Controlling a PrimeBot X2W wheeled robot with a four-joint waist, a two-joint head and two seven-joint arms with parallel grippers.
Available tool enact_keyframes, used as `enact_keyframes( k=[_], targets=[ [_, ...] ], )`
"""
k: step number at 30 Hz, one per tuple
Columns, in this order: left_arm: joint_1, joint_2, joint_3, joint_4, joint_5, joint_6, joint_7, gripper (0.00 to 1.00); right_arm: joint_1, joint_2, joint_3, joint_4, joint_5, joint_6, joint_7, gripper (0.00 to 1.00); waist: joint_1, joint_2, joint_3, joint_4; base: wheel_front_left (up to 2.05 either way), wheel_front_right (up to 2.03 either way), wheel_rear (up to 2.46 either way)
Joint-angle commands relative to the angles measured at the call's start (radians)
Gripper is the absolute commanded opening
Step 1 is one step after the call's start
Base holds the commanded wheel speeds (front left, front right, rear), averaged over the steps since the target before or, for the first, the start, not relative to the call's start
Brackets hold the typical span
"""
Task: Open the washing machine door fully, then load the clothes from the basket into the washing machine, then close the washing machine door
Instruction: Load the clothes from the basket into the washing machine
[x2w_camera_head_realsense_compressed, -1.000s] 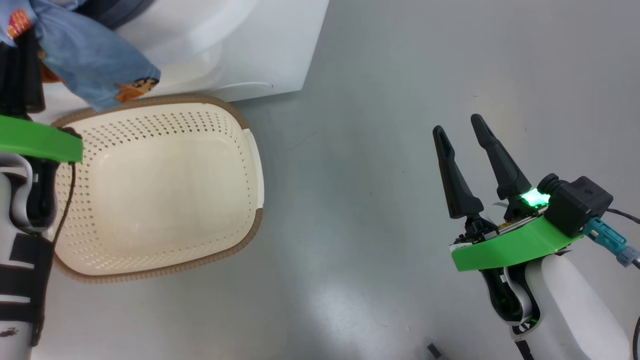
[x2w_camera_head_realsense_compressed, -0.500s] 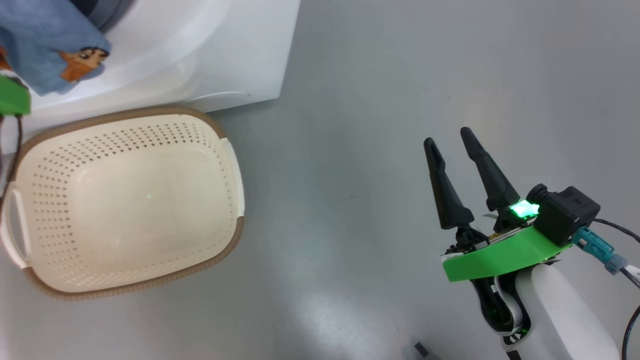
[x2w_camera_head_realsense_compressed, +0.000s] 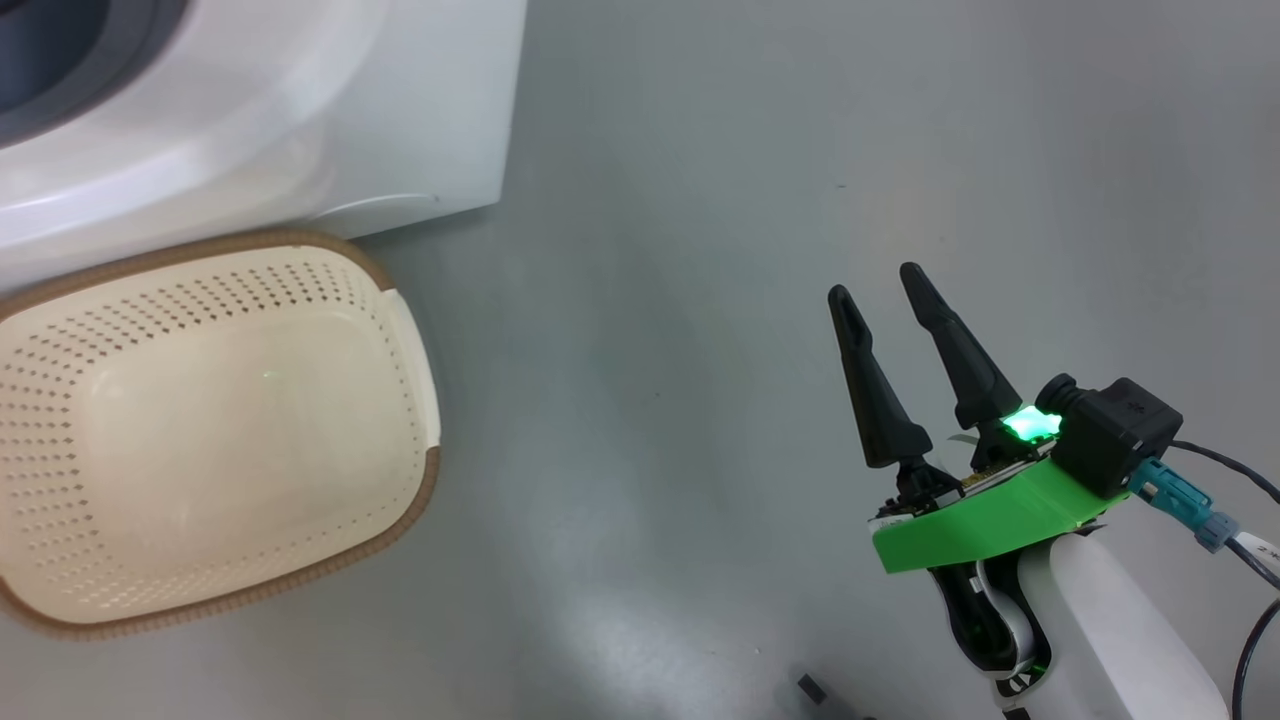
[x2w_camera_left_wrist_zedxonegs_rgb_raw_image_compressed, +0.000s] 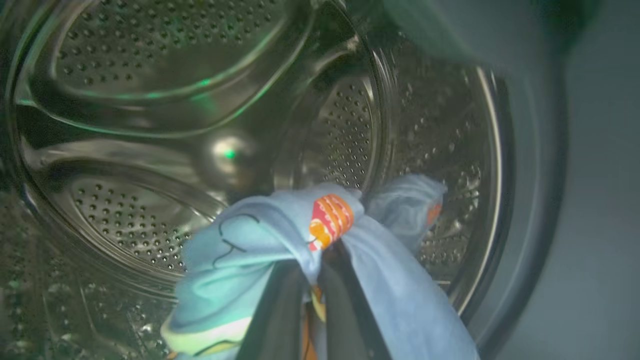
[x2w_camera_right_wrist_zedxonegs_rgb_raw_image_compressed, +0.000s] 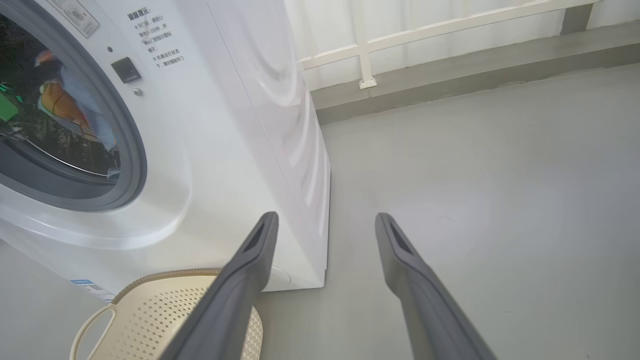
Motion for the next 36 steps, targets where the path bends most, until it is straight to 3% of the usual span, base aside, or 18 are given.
enact_keyframes(
  k=[1, 12, 24, 36],
  targets=[
    [-0.006, 0.055, 0.041, -0.048, 0.025, 0.006, -0.006, 0.00, 0.033, -0.006, 0.025, -0.025, 0.007, 0.006, -0.008, 1.00, 0.0000, 0.0000, 0.002, -0.009, 0.00, 0.00, 0.00],
    [0.119, 0.004, 0.091, 0.054, 0.077, -0.017, -0.006, 0.00, 0.062, -0.017, 0.051, -0.021, 0.009, 0.006, -0.008, 1.00, 0.0000, 0.0000, -0.026, -0.025, 0.00, 0.00, 0.00],
    [0.063, -0.004, 0.072, 0.147, 0.098, -0.026, -0.006, 0.00, 0.074, -0.027, 0.063, -0.036, 0.007, 0.006, -0.008, 1.00, 0.0000, 0.0000, -0.005, -0.028, 0.00, 0.00, 0.00],
    [-0.028, 0.049, 0.031, 0.161, 0.091, -0.025, -0.006, 0.00, 0.067, -0.017, 0.078, -0.054, 0.007, 0.006, -0.008, 1.00, 0.0000, 0.0000, 0.043, -0.053, 0.00, 0.00, 0.00]
  ],
)
